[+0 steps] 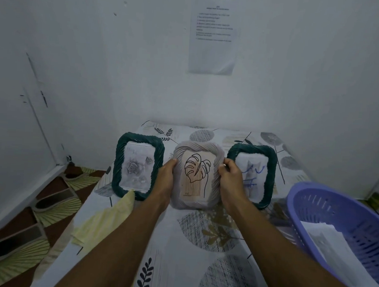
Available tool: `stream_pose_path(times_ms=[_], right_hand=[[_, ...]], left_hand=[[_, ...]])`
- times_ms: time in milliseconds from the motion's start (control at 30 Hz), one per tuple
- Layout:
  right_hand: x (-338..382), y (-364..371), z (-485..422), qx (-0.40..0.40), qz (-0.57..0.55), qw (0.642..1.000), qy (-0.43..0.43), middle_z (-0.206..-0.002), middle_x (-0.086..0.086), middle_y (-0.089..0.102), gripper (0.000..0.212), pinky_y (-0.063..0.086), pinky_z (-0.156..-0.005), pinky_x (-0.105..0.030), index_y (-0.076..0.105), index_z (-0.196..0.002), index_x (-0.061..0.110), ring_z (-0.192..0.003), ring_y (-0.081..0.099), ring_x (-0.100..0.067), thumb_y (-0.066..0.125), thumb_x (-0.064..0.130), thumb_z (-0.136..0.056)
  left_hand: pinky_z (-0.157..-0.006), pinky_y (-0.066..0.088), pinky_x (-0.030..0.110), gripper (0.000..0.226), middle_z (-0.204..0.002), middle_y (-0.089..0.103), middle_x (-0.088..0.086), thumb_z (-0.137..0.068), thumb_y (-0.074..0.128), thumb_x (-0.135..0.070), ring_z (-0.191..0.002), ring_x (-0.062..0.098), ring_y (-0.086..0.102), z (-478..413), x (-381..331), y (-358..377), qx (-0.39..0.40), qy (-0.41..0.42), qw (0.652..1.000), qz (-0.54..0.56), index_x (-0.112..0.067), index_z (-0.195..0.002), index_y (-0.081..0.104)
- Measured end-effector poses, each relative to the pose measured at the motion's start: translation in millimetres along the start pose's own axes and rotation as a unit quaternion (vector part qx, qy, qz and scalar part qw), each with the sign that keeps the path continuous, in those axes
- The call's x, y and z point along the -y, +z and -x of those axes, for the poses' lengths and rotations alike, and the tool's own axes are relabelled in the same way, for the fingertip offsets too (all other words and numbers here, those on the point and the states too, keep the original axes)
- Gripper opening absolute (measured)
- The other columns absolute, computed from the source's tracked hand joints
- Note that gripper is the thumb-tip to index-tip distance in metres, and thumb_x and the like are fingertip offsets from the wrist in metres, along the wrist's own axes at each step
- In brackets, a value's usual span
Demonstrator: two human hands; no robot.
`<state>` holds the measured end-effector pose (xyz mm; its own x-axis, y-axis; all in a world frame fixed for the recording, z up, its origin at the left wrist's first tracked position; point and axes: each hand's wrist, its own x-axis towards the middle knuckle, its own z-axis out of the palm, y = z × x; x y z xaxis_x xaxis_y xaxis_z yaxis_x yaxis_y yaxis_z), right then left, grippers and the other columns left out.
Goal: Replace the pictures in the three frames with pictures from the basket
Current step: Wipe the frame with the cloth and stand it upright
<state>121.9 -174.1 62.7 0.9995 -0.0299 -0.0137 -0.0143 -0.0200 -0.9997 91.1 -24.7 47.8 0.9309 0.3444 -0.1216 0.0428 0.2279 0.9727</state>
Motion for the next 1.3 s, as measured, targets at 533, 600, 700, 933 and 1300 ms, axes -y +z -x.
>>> stream_pose_path(times_ms=[533,600,700,933,1300], right_hand=[[-7.7,-24.7,30.2,0.017,0.106,0.989,-0.102,-0.126,0.008,0.055,0.049,0.045,-0.097,-0.026,0.042,-0.143,0.021,-0.115,0.052,-0.008,0.051,0.009,-0.097],[-14.2,-28.2,40.2,0.013,0.127,0.984,-0.123,-0.125,0.009,0.052,0.049,0.041,-0.096,-0.021,0.042,-0.143,0.017,-0.116,0.049,-0.005,0.050,0.006,-0.096],[-34.7,-32.2,52.2,0.018,0.146,0.981,-0.122,-0.127,0.006,0.057,0.046,0.043,-0.100,-0.024,0.047,-0.139,0.017,-0.114,0.052,-0.006,0.050,0.004,-0.095],[-59.7,-30.3,59.8,0.011,0.138,0.986,-0.096,-0.113,0.006,0.063,0.041,0.044,-0.065,0.000,0.053,-0.134,0.019,-0.084,0.057,0.018,0.052,0.005,-0.095],[-75.2,-57.1,87.1,0.040,0.267,0.951,-0.151,-0.114,0.005,0.062,0.041,0.048,-0.090,-0.023,0.054,-0.132,0.021,-0.106,0.059,-0.011,0.050,0.008,-0.093]], left_hand=[[-0.084,0.054,0.042,0.041,-0.089,0.075,0.011,-0.096,0.039,-0.034,-0.088,0.028,0.070,-4.6,2.8,2.9,-0.025,-0.004,0.999,-0.022,-0.010,-0.092,0.072],[-0.082,0.054,0.041,0.041,-0.088,0.075,0.011,-0.096,0.039,-0.033,-0.086,0.028,0.069,-3.6,2.5,2.5,-0.026,-0.004,0.999,-0.025,-0.009,-0.093,0.072],[-0.083,0.053,0.044,0.040,-0.091,0.073,0.014,-0.096,0.040,-0.031,-0.086,0.028,0.068,-0.1,1.5,3.5,-0.028,0.005,0.999,-0.039,-0.005,-0.096,0.070],[-0.092,0.050,0.050,0.028,-0.105,0.066,0.004,-0.091,0.045,-0.047,-0.099,0.023,0.062,15.5,2.6,1.6,-0.041,0.066,0.988,-0.130,-0.025,-0.103,0.056],[-0.118,0.018,0.035,0.064,-0.154,0.026,0.007,-0.093,0.050,-0.035,-0.142,0.021,0.019,89.7,67.2,-19.6,-0.027,0.262,0.830,-0.491,-0.012,-0.148,0.025]])
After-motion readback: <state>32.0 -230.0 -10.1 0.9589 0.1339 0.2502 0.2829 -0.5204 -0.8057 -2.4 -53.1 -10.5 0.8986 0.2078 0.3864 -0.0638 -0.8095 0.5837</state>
